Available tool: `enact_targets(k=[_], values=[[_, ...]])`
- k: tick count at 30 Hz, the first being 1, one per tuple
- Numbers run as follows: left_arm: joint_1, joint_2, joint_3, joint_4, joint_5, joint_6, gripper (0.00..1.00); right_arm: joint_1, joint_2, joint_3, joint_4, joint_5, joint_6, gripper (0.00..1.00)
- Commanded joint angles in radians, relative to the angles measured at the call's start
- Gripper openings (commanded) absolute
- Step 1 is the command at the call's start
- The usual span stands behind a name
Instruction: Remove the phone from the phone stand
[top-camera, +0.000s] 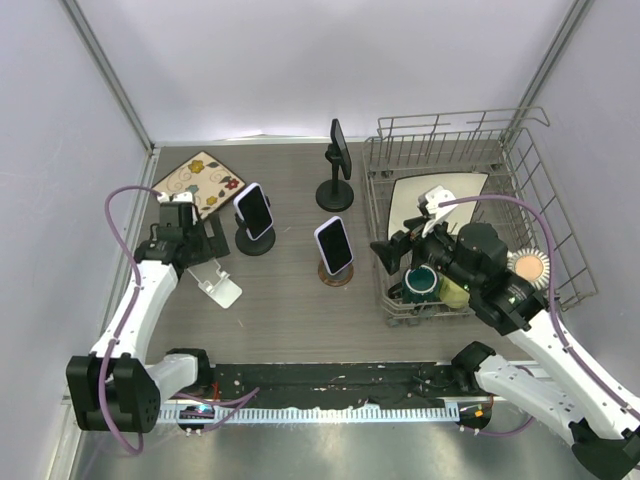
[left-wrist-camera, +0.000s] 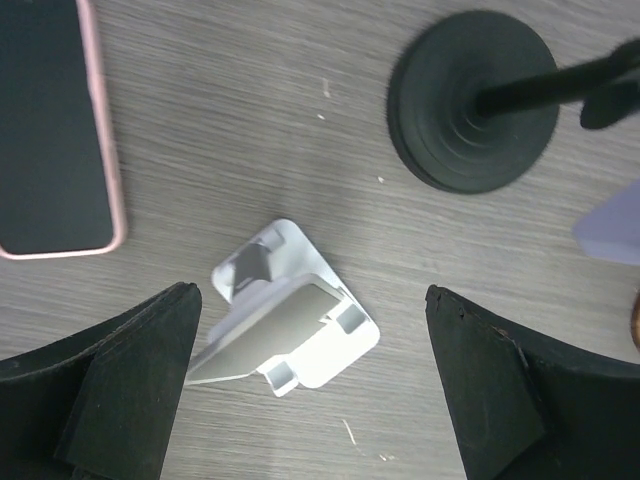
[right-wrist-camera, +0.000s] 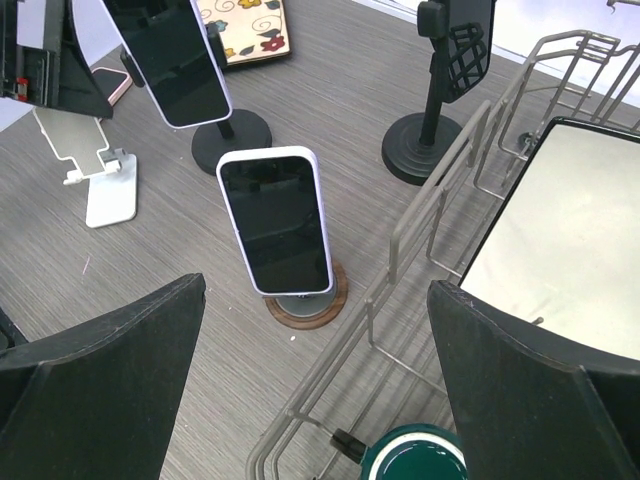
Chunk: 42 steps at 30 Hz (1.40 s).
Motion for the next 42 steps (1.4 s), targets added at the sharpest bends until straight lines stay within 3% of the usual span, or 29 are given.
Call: enact_targets(k=[1,21,33,42], values=[[-0.007,0.024,-0.022,0.012,0.175,-0.005,1.00,0.006,-0.033,-0.001,0.048,-0.002,-0.012,0.98],[-0.118,-0.154,-0.193,0.125,0.400,-0.226,1.00,0.004,-0.037,-0.021,0.069,-0.047,-0.003,0.98],[-0.116,-0.363,-0.116,-0.022,0.049,-0.130,1.00,0.006,0.070,0.066,-0.032,-0.082,0.028,0.99],[-0.118,-0.532,-0.165,-0.010,-0.076,-0.085,1.00,0.006,0.268,0.210,-0.126,-0.193,0.065,0.98]])
